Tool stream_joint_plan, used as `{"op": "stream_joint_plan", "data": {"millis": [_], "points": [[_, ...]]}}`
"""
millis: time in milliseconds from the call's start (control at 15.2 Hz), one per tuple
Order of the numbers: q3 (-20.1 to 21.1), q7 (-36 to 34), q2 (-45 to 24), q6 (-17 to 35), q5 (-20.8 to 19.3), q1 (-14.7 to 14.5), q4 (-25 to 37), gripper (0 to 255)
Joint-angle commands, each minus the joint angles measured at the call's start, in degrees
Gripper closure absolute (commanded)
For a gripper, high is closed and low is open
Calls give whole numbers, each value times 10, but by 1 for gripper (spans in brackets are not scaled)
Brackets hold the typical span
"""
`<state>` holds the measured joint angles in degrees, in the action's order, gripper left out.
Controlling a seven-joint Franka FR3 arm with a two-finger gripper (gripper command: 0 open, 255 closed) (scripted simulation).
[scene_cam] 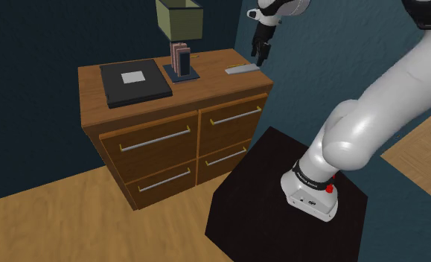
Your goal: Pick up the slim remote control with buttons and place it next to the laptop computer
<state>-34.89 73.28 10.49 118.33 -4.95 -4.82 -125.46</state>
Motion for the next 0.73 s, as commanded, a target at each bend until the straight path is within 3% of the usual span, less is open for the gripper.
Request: {"op": "stream_joint_plan", "data": {"millis": [0,264,660], "points": [[-19,60,-52,12,28,-7,30,0],[-37,184,-166,25,103,5,102,0],[-7,334,-330,15,197,70,240,0]]}}
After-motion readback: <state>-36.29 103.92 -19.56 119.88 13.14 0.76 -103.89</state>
